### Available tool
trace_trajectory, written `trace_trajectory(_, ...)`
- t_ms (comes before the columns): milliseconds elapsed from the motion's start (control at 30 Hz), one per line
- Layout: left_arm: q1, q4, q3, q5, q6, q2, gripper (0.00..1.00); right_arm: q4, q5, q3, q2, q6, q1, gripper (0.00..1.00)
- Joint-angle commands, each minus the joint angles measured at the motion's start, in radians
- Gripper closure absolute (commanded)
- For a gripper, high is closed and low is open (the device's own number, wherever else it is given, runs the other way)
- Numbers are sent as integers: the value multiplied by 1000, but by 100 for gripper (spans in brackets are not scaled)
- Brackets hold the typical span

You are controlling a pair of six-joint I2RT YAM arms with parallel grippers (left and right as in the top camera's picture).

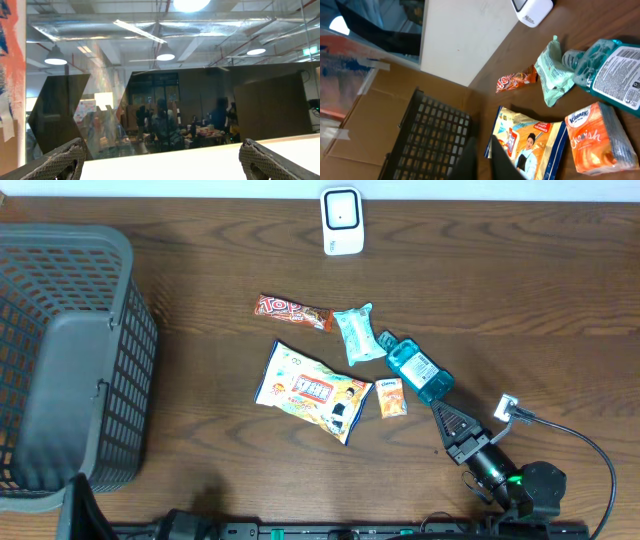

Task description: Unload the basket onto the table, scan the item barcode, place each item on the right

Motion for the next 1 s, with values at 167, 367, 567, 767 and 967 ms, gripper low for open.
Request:
trace_trajectory(167, 5, 3, 7, 27, -16, -31, 2, -2, 65, -2, 8, 58, 56, 99)
trace_trajectory(367, 5, 3, 7, 27, -17, -33, 2, 2, 270, -2, 152, 47, 200, 98)
trace_trajectory(567, 5, 4, 7, 27, -17, -34, 2, 146, 491, -2, 417, 47, 392, 98)
trace_trajectory(767, 5, 3, 7, 27, -17, -34, 2, 404, 663, 19, 740, 62, 525, 99)
trace_trajectory(967, 5, 3, 7, 27, -17, -34, 2, 491, 687, 136, 1080, 12, 534, 99)
